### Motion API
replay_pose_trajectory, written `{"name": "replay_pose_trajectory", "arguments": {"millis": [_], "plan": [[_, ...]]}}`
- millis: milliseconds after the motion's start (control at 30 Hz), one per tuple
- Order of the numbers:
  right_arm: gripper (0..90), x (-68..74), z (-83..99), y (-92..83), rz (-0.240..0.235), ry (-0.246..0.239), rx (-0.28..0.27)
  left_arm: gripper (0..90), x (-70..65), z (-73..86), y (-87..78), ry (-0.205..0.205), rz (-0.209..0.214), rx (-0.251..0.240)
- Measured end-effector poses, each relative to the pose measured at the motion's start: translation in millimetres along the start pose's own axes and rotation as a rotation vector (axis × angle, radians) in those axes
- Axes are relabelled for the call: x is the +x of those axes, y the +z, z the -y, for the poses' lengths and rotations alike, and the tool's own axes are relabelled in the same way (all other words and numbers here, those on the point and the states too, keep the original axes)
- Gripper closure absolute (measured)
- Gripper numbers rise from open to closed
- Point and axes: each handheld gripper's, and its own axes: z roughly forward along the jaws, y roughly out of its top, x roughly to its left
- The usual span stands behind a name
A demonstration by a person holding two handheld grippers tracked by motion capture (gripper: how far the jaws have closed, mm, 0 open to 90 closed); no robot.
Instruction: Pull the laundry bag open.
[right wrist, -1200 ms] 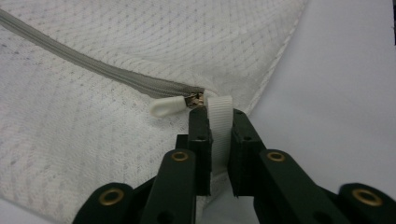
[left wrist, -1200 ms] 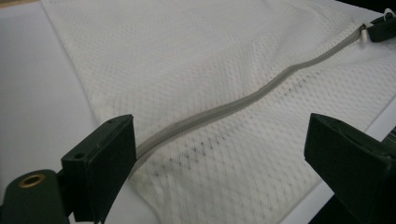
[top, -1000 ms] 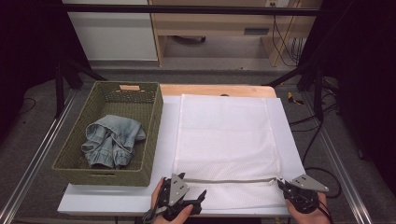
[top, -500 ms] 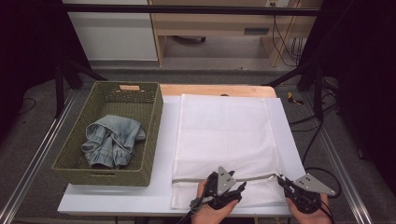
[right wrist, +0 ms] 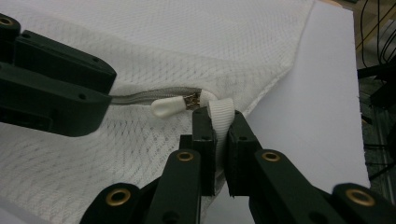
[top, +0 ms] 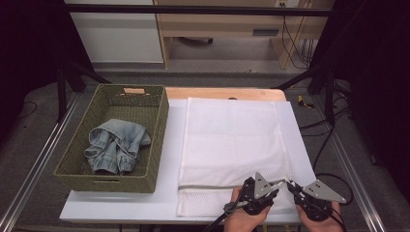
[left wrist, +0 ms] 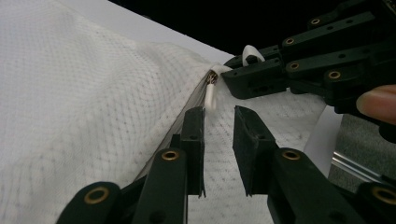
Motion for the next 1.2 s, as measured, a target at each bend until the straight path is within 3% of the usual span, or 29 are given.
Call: {"name": "replay_pose_trajectory", "arguments": {"millis": [300, 400, 600, 733, 900, 1200], "plan": [[84.6, 1.1, -0.7, -2.6, 0.004, -0.004, -0.008, 75.3, 3.3, -6.2, 15.0, -0.004, -0.012, 0.059], [84.7, 1.4, -0.8, -2.6, 0.002, -0.005, -0.01, 76.5, 6.0, -5.1, 19.4, -0.019, 0.006, 0.072], [84.8, 2.4, -1.0, -2.1, 0.003, -0.011, -0.006, 79.4, 6.9, -6.7, 25.4, -0.02, 0.03, 0.077], [84.9, 3.2, -1.0, -1.9, 0.001, -0.016, -0.005, 80.1, 5.0, -7.6, 30.2, 0.012, 0.025, 0.093], [85.0, 3.9, -1.1, -2.1, -0.002, -0.02, -0.001, 81.2, 8.4, -6.8, 34.6, -0.015, 0.031, 0.093], [85.1, 4.5, -0.8, -1.4, -0.006, -0.026, 0.003, 81.9, 8.8, -8.4, 39.3, -0.028, 0.027, 0.094]]}}
